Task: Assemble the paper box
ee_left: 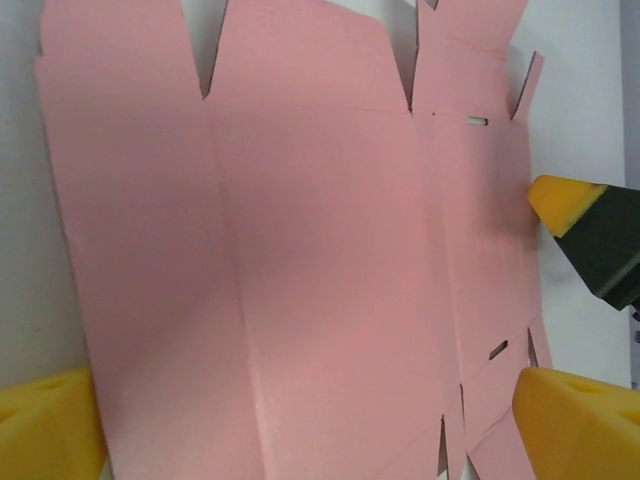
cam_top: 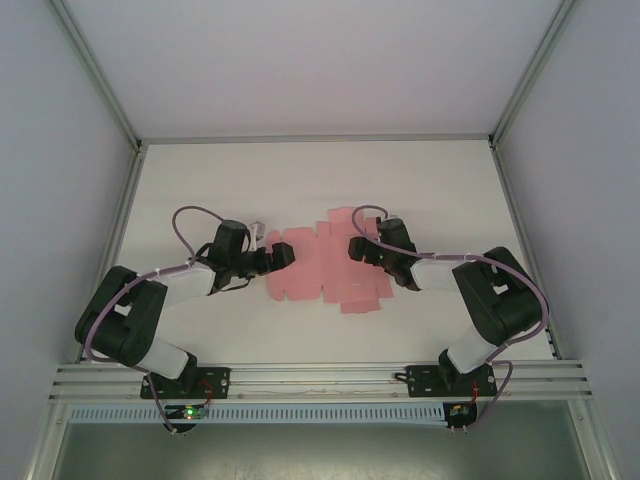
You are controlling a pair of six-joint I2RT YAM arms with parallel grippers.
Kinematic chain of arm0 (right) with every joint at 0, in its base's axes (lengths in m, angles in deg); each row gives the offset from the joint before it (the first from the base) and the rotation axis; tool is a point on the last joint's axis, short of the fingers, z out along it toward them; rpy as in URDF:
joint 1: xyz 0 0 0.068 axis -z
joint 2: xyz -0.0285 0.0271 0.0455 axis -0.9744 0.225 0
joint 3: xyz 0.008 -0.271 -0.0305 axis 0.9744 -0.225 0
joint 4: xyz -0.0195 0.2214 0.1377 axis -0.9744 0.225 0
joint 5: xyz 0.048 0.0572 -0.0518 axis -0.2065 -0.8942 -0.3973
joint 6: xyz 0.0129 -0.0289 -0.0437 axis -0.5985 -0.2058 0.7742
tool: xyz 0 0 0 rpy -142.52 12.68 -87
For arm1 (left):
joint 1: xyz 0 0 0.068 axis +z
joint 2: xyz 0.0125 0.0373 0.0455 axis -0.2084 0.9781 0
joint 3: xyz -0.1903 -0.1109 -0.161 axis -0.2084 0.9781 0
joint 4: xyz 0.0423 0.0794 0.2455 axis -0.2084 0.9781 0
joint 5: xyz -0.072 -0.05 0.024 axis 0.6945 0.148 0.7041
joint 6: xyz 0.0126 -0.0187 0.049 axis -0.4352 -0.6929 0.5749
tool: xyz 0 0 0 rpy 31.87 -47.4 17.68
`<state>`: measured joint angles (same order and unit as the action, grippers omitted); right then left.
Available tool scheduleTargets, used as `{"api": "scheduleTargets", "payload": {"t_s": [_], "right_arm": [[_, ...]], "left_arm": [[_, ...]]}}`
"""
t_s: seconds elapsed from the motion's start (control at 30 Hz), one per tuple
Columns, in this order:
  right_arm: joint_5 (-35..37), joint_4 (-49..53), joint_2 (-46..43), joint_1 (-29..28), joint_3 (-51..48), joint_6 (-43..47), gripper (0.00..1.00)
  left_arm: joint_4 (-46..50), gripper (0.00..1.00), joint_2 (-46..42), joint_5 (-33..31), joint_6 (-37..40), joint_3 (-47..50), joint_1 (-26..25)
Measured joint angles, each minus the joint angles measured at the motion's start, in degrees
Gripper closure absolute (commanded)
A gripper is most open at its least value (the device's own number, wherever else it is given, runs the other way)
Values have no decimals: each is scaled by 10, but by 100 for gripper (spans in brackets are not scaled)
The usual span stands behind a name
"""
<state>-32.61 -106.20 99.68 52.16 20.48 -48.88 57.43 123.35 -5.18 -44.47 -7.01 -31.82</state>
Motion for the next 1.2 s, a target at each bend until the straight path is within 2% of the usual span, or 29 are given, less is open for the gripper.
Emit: {"api": "scheduleTargets", "payload": {"t_s": [0.13, 0.2, 0.27, 0.43, 0.6, 0.73, 0.8, 0.83, 1.0, 1.2], "right_arm": [[-2, -16, 1, 0, -7, 0, 15], [-4, -22, 2, 0, -9, 0, 15], [-4, -30, 3, 0, -12, 0, 15], [-10, -57, 2, 1, -25, 0, 15], [-21, -69, 0, 4, -30, 0, 15], [-28, -75, -3, 7, -34, 0, 14], [-30, -75, -7, 8, -36, 0, 14], [-30, -71, -12, 8, -38, 0, 14], [-64, -8, -70, 26, -50, 3, 10], [-134, 78, -219, 54, -51, 16, 8]], "left_arm": [[-48, 0, 9, 24, -17, 10, -1], [-73, 3, 12, 36, -28, 18, -1], [-96, 9, 18, 49, -37, 18, -1], [-134, 33, 33, 70, -50, 16, -9], [-152, 54, 50, 82, -54, 5, -20], [-153, 82, 59, 83, -50, -9, -20], [-148, 90, 59, 83, -43, -15, -20], [-144, 98, 59, 82, -40, -19, -20], [-103, 100, 42, 78, -10, -32, -23], [-54, 100, -63, 78, 34, -42, -26]]}}
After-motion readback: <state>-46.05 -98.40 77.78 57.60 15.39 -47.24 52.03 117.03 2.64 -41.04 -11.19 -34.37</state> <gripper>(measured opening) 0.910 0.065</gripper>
